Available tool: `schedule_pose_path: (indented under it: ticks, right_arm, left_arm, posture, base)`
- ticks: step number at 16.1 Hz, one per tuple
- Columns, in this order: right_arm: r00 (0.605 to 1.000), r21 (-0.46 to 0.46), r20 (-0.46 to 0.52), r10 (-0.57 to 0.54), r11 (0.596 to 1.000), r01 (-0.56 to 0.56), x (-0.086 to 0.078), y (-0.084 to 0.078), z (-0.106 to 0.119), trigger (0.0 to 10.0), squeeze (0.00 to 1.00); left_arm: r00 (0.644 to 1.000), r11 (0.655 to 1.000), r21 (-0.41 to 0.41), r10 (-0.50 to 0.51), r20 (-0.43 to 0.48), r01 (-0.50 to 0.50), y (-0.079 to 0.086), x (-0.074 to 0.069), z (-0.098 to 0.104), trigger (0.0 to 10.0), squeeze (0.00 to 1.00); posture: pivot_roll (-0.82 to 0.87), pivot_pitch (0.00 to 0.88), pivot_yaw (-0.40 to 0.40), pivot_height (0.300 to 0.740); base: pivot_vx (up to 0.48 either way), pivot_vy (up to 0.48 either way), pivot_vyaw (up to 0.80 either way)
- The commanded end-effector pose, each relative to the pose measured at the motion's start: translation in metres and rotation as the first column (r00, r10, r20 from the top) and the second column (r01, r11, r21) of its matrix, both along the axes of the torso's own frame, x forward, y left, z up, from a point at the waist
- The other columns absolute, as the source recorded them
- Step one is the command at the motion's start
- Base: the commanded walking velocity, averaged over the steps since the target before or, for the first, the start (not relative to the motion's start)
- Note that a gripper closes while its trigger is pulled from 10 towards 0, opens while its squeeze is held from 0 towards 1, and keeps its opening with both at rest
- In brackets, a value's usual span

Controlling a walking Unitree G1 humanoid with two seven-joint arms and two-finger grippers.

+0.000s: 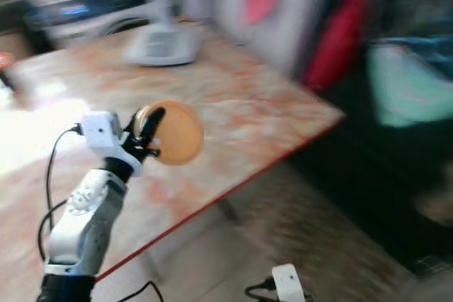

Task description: Restocking fridge

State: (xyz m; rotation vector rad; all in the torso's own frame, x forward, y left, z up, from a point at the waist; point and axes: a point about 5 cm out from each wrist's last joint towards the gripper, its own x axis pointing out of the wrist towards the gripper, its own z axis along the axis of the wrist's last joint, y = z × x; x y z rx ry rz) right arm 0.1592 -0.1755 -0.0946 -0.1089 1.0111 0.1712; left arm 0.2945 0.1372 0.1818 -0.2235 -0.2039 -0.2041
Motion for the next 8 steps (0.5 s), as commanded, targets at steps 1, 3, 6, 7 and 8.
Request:
schedule_pose_path:
  ticks: [1,3,6,7,8]
  right_arm:
    - [1.0,0.007,-0.018,0.006,1.0,-0.006,-0.0049,0.0034,-0.0024,10.0,0.0]
    - [1.0,0.008,-0.018,0.008,1.0,-0.008,-0.0049,0.0033,-0.0024,10.0,0.0]
    - [1.0,0.008,-0.021,0.012,1.0,-0.012,-0.0055,0.0033,-0.0026,10.0,0.0]
    - [1.0,0.008,-0.021,0.013,1.0,-0.013,-0.0056,0.0033,-0.0026,10.0,0.0]
    - [1.0,0.009,-0.021,0.013,1.0,-0.013,-0.0056,0.0033,-0.0026,10.0,0.0]
  left_arm:
    - [1.0,1.0,-0.004,0.013,0.023,-0.013,0.0017,-0.0009,0.0051,10.0,0.0]
    - [1.0,1.0,-0.007,0.013,0.026,-0.013,0.0012,-0.0007,0.0057,10.0,0.0]
    - [1.0,1.0,-0.006,0.012,0.028,-0.012,0.0009,-0.0005,0.0062,10.0,0.0]
    - [1.0,1.0,-0.007,0.012,0.028,-0.012,0.0007,-0.0005,0.0062,10.0,0.0]
    - [1.0,1.0,-0.007,0.012,0.028,-0.011,0.0003,-0.0003,0.0062,10.0,0.0]
  posture:
    - [-0.05,0.049,0.03,0.74]
    - [-0.05,0.05,0.029,0.74]
    - [-0.06,0.053,0.029,0.74]
    - [-0.06,0.053,0.029,0.74]
    - [-0.06,0.053,0.029,0.74]
  base:
    - [0.0,0.0,-0.78]
    - [0.0,0.0,-0.78]
    - [0.0,0.0,-0.78]
    - [0.0,0.0,-0.79]
    - [0.0,0.0,-0.78]
